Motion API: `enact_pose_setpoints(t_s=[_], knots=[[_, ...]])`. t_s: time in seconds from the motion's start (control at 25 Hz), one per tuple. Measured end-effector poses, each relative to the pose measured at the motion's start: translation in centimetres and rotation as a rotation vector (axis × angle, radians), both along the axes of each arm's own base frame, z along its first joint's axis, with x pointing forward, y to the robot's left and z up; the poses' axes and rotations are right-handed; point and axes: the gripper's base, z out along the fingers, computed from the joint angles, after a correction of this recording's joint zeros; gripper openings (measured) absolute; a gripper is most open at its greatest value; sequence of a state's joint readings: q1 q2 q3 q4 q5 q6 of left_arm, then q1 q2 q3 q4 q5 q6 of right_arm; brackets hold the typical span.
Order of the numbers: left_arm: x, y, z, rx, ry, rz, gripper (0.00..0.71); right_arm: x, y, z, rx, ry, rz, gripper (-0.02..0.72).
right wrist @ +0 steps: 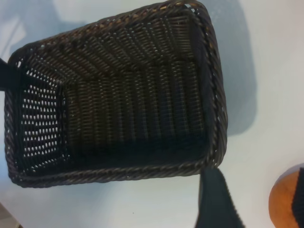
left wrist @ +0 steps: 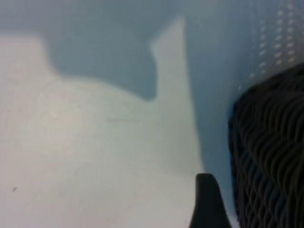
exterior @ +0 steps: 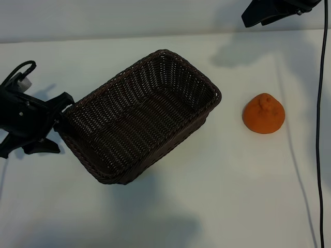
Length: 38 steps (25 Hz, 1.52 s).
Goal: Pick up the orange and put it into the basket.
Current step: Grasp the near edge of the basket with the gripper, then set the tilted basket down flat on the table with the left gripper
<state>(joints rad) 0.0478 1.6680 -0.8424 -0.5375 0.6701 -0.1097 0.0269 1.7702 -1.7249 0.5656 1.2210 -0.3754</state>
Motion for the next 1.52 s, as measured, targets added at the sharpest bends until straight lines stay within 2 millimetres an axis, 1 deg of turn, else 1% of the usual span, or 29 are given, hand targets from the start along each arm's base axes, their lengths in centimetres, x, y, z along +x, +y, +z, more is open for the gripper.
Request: enact_pose_setpoints(t_s=[0.12,0.32,0.4,0.44,0.52,0.6,0.68,0.88,1.0,1.16,1.32,1.52], knots=[[0.0,-0.1,-0.5,-0.012,-0.042,0.012,0.507,0.0,0.0,0.0,-0.001,0.0,0.0,0.405],[0.4,-0.6,-0.5,-0.069,-0.091,0.023,0.505,0.0,0.0,0.0,-0.001,0.0,0.0,0.405],[0.5,-0.7,-1.1,-0.085,-0.077,0.025,0.486,0.0,0.0,0.0,-0.001,0.0,0.0,0.405],[0.6,-0.7,-1.4,-0.089,-0.067,0.025,0.469,0.0,0.0,0.0,-0.002,0.0,0.0,0.405],[0.7,-0.7,-2.5,-0.091,-0.033,0.029,0.409,0.0,0.0,0.0,-0.002,0.0,0.0,0.405],[0.6,-0.9,-3.2,-0.108,-0.001,0.021,0.328,0.0,0.0,0.0,-0.002,0.0,0.0,0.405],[0.6,-1.0,-3.3,-0.107,0.004,-0.001,0.211,0.0,0.0,0.0,-0.002,0.0,0.0,0.405],[0.7,-0.9,-3.3,-0.105,-0.009,-0.053,0.201,0.0,0.0,0.0,-0.002,0.0,0.0,0.405],[1.3,-0.9,-2.9,-0.11,-0.011,-0.079,0.201,0.0,0.0,0.0,-0.002,0.0,0.0,0.405],[2.4,-1.1,-1.8,-0.129,-0.026,-0.111,0.201,0.0,0.0,0.0,-0.002,0.0,0.0,0.405],[3.4,-1.2,-0.3,-0.155,-0.031,-0.142,0.201,0.0,0.0,0.0,-0.002,-0.001,0.0,0.405],[4.6,-1.1,2.2,-0.147,-0.016,-0.241,0.201,0.0,0.0,0.0,-0.002,-0.001,0.0,0.405]])
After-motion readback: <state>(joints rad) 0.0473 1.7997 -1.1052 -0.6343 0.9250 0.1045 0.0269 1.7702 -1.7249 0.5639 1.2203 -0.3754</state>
